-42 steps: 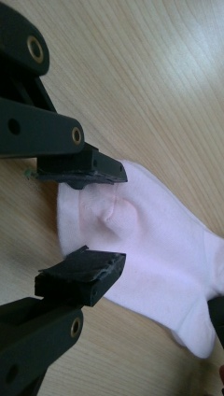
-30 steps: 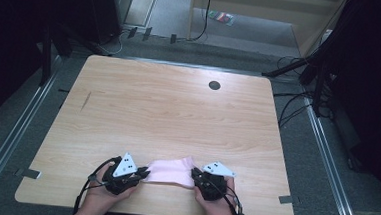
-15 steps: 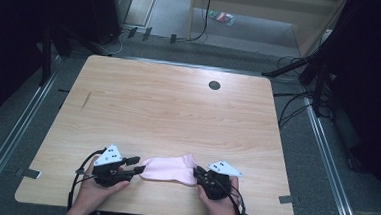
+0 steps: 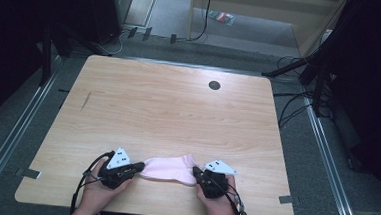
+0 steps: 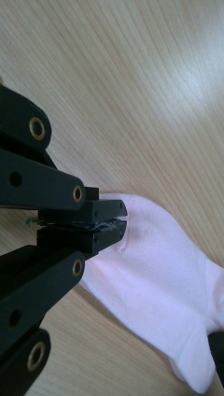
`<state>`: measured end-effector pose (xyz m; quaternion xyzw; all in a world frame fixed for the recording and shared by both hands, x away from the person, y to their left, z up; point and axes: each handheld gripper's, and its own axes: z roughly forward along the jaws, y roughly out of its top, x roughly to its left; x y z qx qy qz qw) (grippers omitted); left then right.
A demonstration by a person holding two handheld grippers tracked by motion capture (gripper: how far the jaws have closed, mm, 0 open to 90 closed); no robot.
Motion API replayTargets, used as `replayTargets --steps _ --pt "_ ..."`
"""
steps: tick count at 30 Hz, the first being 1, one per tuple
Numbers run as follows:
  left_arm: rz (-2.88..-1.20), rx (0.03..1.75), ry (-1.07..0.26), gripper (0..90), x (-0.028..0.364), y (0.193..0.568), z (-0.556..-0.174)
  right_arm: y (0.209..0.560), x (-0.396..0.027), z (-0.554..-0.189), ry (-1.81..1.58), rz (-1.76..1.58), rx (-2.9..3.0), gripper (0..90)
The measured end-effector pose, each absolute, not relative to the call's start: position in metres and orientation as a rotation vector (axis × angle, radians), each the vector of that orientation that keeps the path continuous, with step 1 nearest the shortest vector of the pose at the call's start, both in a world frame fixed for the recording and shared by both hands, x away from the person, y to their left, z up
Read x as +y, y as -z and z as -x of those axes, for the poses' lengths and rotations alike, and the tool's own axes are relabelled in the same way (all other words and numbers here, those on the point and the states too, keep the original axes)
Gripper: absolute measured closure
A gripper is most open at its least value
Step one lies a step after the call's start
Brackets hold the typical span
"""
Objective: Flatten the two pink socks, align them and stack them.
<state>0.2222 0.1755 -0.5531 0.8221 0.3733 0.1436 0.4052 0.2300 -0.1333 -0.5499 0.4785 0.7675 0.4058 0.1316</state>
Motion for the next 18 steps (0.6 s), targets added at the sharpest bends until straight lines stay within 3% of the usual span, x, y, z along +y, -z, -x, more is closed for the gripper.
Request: replayTargets --steps 4,6,8,12,18 --pt "-2.076 0.946 -0.366 90.0 0.175 0.553 -0.222 0.550 -0.136 -0.232 -1.183 -1.412 2.236 90.0" --pt "-2.060 0.961 -0.348 85.8 0.177 0.553 -0.222 0.549 -0.137 -0.234 -1.190 -1.411 2.251 90.0" --pt "-2.010 0.969 -0.323 72.4 0.182 0.552 -0.223 0.548 -0.139 -0.234 -1.216 -1.405 2.242 84.1" --pt "-1.892 0.979 -0.282 56.4 0.195 0.547 -0.223 0.542 -0.147 -0.231 -1.317 -1.358 2.188 67.0" --pt "-1.819 1.053 -0.332 26.3 0.207 0.541 -0.221 0.536 -0.156 -0.235 -1.391 -1.296 2.125 41.3"
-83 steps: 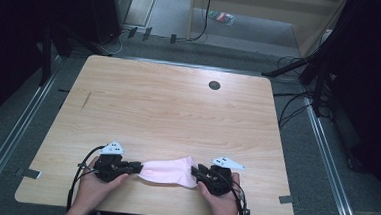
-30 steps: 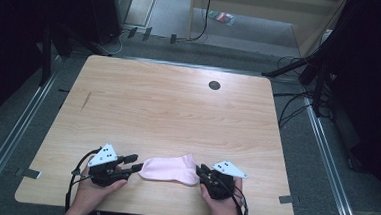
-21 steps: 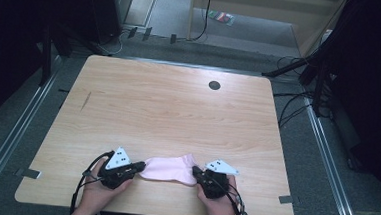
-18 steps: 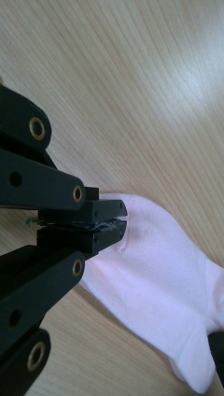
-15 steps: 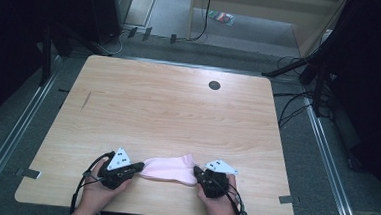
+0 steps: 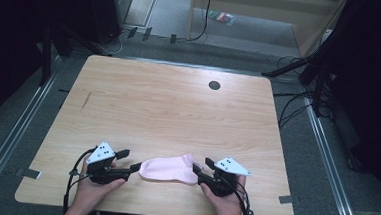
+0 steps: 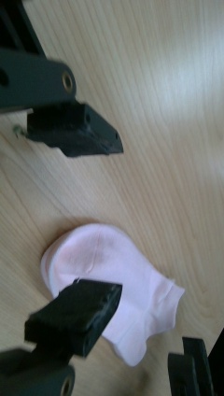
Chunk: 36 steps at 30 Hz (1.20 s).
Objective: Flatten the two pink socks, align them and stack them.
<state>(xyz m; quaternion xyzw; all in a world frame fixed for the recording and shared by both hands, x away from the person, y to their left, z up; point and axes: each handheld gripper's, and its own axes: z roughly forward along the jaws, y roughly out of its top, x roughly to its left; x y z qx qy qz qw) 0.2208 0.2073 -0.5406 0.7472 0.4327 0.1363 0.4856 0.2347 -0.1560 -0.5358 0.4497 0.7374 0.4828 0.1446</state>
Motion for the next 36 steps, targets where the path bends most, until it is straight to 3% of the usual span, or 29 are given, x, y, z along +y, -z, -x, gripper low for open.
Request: replayTargets --steps 3,7,11,15,36 --pt "-1.794 1.082 -0.362 17.7 0.213 0.537 -0.220 0.530 -0.161 -0.236 -1.403 -1.319 2.095 29.5" --pt "-1.771 1.137 -0.377 12.5 0.222 0.536 -0.223 0.523 -0.169 -0.239 -1.373 -1.343 2.083 12.9" --pt "-1.748 1.156 -0.392 6.8 0.233 0.534 -0.223 0.518 -0.180 -0.240 -1.386 -1.357 2.055 5.9" --pt "-1.711 1.170 -0.398 1.6 0.247 0.532 -0.222 0.516 -0.194 -0.241 -1.381 -1.374 2.024 5.8" --pt "-1.635 1.364 -0.525 1.5 0.321 0.544 -0.208 0.522 -0.272 -0.231 -1.236 -1.498 1.884 10.1"
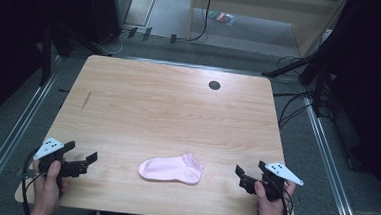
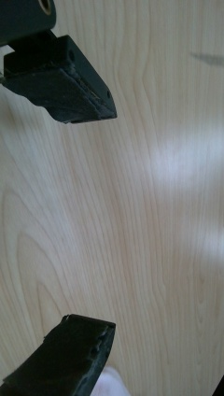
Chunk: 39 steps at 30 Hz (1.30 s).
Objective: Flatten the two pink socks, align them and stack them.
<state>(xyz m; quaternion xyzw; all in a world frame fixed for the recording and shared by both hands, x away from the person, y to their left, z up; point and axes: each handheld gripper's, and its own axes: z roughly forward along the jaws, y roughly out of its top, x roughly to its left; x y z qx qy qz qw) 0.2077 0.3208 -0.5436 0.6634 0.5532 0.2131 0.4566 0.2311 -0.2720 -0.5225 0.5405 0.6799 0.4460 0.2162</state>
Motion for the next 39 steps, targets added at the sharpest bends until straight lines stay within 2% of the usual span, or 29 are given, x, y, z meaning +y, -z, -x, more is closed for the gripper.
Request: replayTargets --steps 17,23,26,39 --pt "-1.588 1.458 -0.609 1.5 0.369 0.547 -0.191 0.538 -0.339 -0.213 -1.100 -1.566 1.795 12.3" --pt "-1.575 1.487 -0.669 1.5 0.387 0.548 -0.187 0.542 -0.356 -0.209 -1.125 -1.588 1.772 6.3" --pt "-1.546 1.481 -0.644 1.5 0.391 0.550 -0.187 0.543 -0.359 -0.208 -1.154 -1.588 1.776 0.0" --pt "-1.573 1.464 -0.622 1.5 0.387 0.553 -0.191 0.548 -0.358 -0.210 -1.139 -1.598 1.782 0.0"
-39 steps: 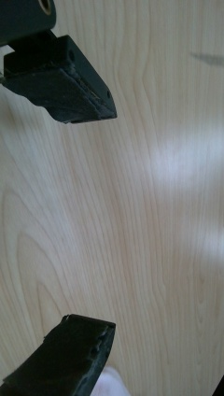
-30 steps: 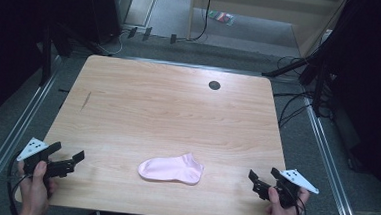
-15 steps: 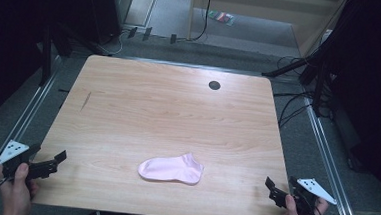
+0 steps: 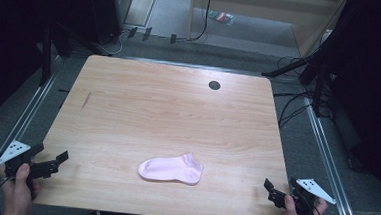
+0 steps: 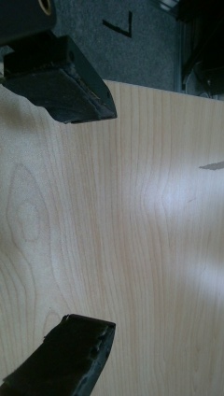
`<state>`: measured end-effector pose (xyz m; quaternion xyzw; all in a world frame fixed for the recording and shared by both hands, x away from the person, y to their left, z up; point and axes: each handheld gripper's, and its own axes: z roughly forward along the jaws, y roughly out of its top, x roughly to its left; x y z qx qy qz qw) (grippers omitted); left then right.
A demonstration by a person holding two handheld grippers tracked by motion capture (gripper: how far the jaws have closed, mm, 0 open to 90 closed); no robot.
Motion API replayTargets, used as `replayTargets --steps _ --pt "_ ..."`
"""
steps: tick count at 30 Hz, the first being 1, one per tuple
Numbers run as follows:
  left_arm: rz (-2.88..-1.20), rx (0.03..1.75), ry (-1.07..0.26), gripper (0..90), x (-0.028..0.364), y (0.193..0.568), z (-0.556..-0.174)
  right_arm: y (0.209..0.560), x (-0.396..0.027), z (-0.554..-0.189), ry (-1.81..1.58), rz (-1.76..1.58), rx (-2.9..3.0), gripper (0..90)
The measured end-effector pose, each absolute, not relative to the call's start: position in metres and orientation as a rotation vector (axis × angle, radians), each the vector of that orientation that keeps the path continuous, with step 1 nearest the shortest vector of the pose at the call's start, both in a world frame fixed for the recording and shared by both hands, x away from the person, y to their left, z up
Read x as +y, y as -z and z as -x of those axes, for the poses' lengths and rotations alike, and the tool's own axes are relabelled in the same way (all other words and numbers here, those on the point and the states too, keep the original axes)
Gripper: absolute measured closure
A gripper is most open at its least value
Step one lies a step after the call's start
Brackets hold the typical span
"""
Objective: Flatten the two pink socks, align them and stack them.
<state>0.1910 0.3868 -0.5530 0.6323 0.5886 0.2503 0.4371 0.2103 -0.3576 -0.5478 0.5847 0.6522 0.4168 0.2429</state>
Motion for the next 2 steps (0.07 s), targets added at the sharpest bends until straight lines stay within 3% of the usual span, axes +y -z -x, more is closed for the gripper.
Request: replayTargets --steps 2 --pt "-1.570 1.465 -0.621 1.6 0.3865 0.5530 -0.1914 0.5479 -0.3573 -0.2108 -1.136 -1.605 1.781 0.0"
